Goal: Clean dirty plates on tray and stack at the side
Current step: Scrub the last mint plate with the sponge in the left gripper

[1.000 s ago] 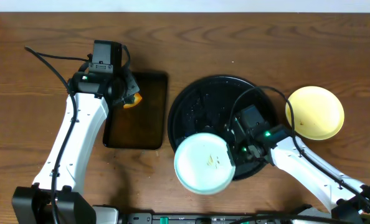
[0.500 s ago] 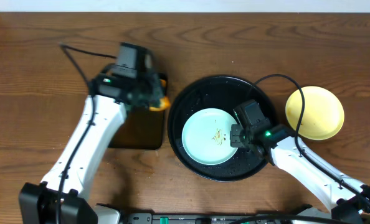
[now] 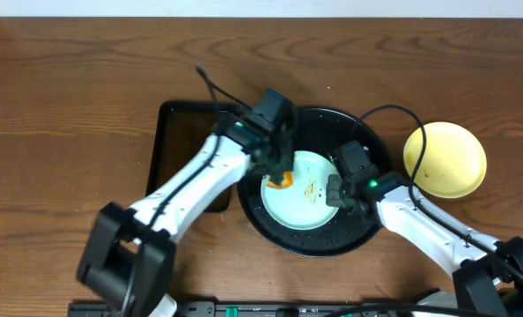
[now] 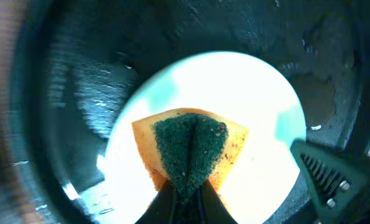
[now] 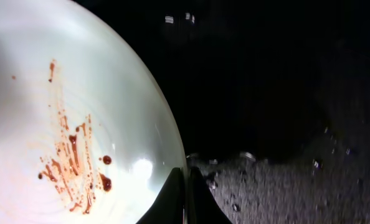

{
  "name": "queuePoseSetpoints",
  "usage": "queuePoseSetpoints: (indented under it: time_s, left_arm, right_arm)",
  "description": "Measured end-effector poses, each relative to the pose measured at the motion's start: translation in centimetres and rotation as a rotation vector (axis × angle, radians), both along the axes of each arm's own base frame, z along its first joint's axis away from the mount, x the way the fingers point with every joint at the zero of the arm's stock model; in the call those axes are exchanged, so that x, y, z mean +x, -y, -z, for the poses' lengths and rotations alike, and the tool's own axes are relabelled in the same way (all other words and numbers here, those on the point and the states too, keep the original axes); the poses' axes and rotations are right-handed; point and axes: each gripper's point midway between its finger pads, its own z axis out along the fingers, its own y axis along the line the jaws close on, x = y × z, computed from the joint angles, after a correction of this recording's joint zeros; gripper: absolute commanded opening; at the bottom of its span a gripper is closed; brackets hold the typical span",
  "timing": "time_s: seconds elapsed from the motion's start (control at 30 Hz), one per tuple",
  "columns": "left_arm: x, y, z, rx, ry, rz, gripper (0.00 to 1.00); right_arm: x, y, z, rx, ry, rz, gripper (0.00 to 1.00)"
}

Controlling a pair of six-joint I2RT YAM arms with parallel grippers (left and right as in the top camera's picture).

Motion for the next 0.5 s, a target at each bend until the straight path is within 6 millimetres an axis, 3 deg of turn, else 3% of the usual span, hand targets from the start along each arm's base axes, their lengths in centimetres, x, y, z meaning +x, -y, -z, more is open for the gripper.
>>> queuePoseSetpoints:
  time_s: [0.3, 0.5]
  left_arm:
    - [-1.4, 5.4, 1.2, -0.17, -0.076, 0.078, 0.08]
    - [-2.2, 7.4, 1.8, -0.269, -0.145, 0.121, 0.08]
  right_arm:
    - [0.0, 0.4, 0.1, -0.002, -0.006, 0.014, 0.01]
    - [0.0, 0.4, 0.1, -0.002, -0.006, 0.014, 0.01]
